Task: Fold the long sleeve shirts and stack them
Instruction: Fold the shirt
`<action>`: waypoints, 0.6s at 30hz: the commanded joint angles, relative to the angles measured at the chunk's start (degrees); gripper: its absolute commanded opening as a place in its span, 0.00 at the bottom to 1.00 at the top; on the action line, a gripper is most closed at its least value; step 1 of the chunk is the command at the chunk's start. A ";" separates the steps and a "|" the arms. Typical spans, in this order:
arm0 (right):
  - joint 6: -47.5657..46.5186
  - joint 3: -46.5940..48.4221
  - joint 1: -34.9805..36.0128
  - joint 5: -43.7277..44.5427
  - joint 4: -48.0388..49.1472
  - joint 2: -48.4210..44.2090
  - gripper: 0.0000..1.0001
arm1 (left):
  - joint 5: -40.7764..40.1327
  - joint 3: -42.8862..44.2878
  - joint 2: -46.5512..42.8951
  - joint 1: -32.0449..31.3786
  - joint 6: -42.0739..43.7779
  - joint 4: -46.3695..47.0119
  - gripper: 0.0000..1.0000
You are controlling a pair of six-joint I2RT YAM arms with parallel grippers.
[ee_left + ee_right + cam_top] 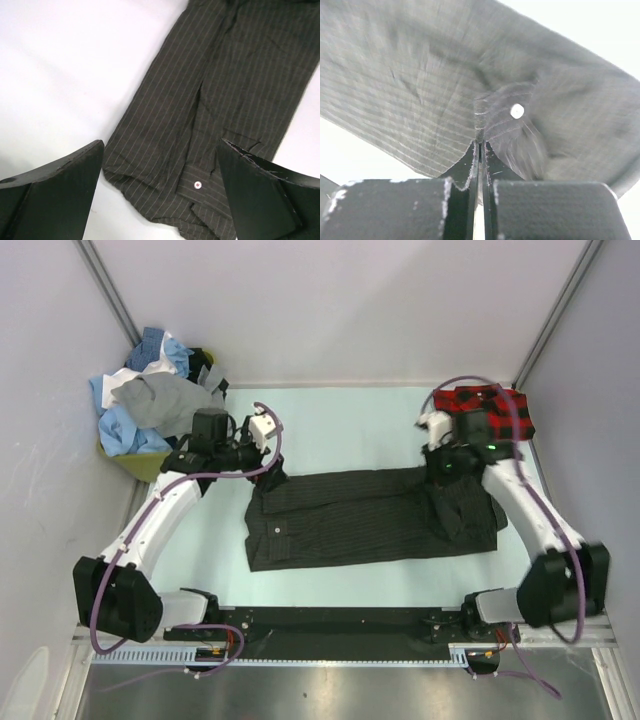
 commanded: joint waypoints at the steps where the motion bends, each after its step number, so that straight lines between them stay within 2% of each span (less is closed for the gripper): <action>1: 3.74 3.15 -5.28 -8.90 0.37 -12.44 0.00 | 6.68 3.09 -1.65 0.14 -2.81 2.37 0.99; 4: 10.33 1.84 -6.25 -7.77 7.11 -19.39 0.00 | 8.35 5.02 -0.50 -0.30 -5.71 3.79 0.99; 7: 15.44 1.48 -5.11 -2.60 11.61 -24.84 0.00 | 7.82 7.04 0.73 -1.62 -7.56 4.23 0.99; 9: 16.67 1.83 -2.75 3.47 12.24 -27.12 0.00 | 8.87 8.27 1.43 -2.59 -7.65 4.49 0.99; 12: 17.73 2.01 -1.42 5.77 12.24 -28.98 0.00 | 10.72 9.15 2.40 -4.34 -9.84 6.68 0.99; 15: 17.21 -0.36 1.47 6.56 13.03 -31.62 0.00 | 11.69 10.12 4.15 -7.76 -16.16 12.64 0.99; 17: 16.94 -2.55 4.02 9.36 13.12 -33.11 0.00 | 11.43 12.05 6.69 -11.10 -24.93 15.38 0.99; 18: 16.59 -3.17 4.64 10.07 13.38 -33.38 0.00 | 11.25 12.75 7.84 -12.25 -33.23 18.00 1.00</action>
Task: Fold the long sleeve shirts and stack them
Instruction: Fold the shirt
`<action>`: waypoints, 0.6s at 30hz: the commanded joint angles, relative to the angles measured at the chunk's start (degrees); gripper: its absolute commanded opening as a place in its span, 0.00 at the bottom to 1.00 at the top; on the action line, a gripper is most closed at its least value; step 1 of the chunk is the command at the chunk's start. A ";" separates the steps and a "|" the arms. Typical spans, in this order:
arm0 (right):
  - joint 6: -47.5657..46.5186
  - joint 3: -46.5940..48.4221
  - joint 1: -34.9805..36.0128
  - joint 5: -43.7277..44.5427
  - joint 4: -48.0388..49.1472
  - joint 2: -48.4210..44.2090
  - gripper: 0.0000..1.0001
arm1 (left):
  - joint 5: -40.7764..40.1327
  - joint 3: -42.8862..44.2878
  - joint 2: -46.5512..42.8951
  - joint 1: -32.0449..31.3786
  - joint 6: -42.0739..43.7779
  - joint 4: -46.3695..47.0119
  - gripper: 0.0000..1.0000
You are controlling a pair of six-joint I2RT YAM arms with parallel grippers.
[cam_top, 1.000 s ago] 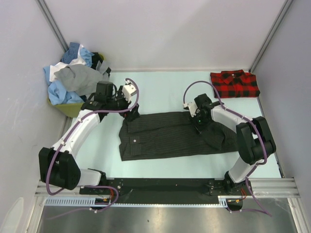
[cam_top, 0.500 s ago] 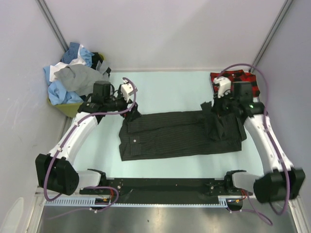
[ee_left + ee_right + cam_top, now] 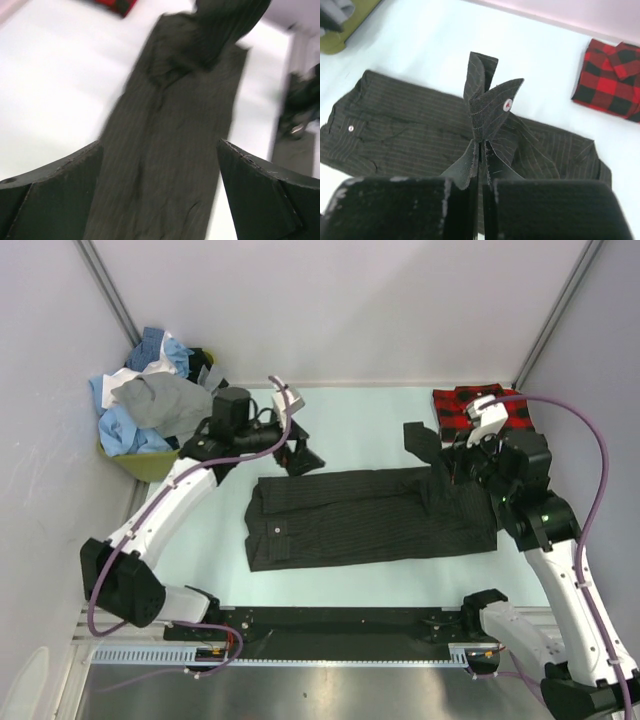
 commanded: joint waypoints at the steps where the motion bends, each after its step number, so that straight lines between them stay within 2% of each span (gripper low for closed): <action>1: 0.57 -3.22 4.01 5.88 2.78 -2.54 0.00 | 1.68 5.54 4.43 -6.93 -22.94 10.79 0.99; 2: 0.22 -4.71 4.45 6.15 3.22 -2.72 0.00 | 1.58 6.16 6.71 -8.09 -26.98 11.76 0.99; 3: -0.22 -5.33 4.89 6.50 4.35 -2.89 0.00 | 1.67 6.51 7.69 -9.23 -34.68 14.47 1.00; 6: -1.71 -7.44 7.35 6.24 5.68 -2.63 0.00 | -1.48 8.27 11.38 -12.75 -47.79 18.34 0.99; 12: -5.94 -12.10 14.38 10.18 8.75 -2.10 0.00 | -5.53 12.49 18.15 -15.31 -63.37 20.29 0.99; 18: -8.83 -14.82 22.29 16.60 11.74 -1.05 0.00 | -4.31 9.60 21.14 -16.71 -71.57 22.84 0.99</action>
